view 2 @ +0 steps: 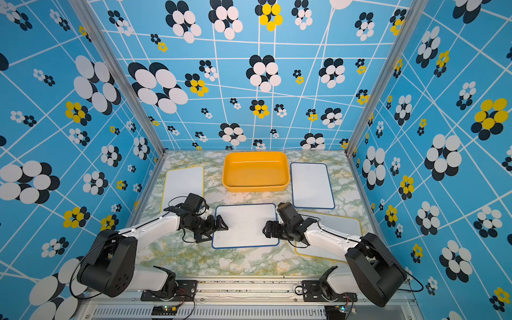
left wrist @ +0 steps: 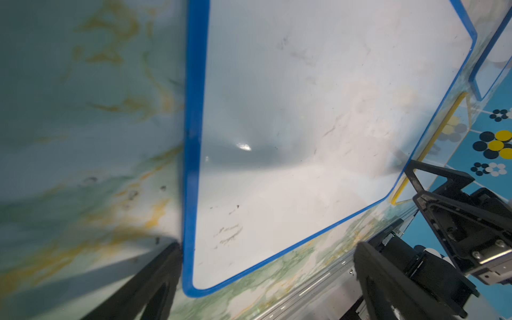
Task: Put the whiteboard into the storage box
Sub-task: Pick up the whiteboard at the center of the board.
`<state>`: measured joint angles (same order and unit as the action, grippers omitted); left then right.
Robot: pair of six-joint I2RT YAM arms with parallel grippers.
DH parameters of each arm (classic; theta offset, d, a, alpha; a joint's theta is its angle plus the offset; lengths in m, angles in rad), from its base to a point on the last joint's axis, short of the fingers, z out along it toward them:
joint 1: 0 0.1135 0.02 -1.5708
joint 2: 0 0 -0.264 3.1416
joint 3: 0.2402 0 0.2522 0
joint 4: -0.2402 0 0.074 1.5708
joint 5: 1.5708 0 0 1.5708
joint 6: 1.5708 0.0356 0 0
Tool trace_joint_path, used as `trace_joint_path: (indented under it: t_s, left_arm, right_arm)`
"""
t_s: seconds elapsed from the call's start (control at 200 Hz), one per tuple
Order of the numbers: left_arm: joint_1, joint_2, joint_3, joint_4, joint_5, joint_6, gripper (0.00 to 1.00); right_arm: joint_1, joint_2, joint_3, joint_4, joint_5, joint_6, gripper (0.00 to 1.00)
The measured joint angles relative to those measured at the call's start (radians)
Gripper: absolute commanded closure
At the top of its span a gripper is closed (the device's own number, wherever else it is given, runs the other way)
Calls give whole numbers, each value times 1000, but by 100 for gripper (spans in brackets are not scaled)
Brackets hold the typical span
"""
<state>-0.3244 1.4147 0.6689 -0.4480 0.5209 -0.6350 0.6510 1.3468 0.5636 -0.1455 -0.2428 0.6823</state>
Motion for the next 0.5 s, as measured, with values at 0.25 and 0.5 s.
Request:
trace_joint_path:
  t_s: [0.25, 0.5]
  left_arm:
    - [-47, 2, 33, -24, -139, 96, 0]
    - [-67, 57, 99, -138, -343, 132, 1]
  right_arm:
    - [18, 24, 62, -146, -55, -27, 10]
    - [-60, 50, 103, -237, -82, -79, 9]
